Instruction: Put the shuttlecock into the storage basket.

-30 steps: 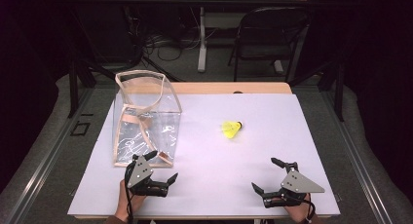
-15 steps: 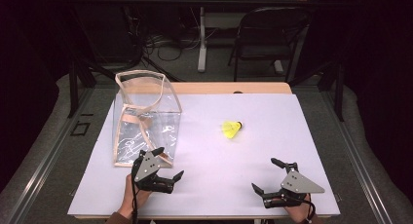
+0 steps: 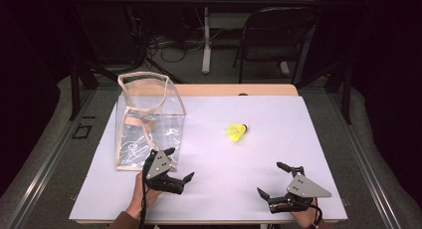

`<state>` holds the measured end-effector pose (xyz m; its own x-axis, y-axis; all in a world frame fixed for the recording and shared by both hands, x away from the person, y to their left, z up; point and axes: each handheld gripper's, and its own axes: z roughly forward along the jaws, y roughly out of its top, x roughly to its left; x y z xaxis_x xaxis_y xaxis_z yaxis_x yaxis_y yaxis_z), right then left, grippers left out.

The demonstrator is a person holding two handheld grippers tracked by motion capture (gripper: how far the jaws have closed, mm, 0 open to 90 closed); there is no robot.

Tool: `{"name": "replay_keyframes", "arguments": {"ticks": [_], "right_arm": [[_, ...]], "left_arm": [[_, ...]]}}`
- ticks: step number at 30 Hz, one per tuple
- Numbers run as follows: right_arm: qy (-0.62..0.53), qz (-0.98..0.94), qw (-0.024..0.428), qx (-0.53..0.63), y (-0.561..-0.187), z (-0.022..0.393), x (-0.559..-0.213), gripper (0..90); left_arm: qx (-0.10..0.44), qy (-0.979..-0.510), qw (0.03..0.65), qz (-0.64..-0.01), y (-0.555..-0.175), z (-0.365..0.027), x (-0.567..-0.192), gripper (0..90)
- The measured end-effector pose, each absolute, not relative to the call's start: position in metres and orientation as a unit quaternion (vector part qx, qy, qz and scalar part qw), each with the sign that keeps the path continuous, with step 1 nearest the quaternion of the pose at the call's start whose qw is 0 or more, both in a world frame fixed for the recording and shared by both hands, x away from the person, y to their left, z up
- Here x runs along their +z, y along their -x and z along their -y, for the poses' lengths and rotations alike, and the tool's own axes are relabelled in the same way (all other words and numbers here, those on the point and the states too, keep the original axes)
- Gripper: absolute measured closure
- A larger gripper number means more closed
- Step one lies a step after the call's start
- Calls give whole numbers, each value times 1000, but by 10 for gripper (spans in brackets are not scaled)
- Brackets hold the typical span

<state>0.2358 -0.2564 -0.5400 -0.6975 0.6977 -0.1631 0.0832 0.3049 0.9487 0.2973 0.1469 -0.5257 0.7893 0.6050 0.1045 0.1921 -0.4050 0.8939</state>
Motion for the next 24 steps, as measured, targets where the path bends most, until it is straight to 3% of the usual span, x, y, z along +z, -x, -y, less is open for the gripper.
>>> {"name": "replay_keyframes", "arguments": {"ticks": [24], "right_arm": [[-258,-755,289,528,-236,256,-540,4]], "left_arm": [[181,-830,479,-220,-330,-108,-517,0]]}}
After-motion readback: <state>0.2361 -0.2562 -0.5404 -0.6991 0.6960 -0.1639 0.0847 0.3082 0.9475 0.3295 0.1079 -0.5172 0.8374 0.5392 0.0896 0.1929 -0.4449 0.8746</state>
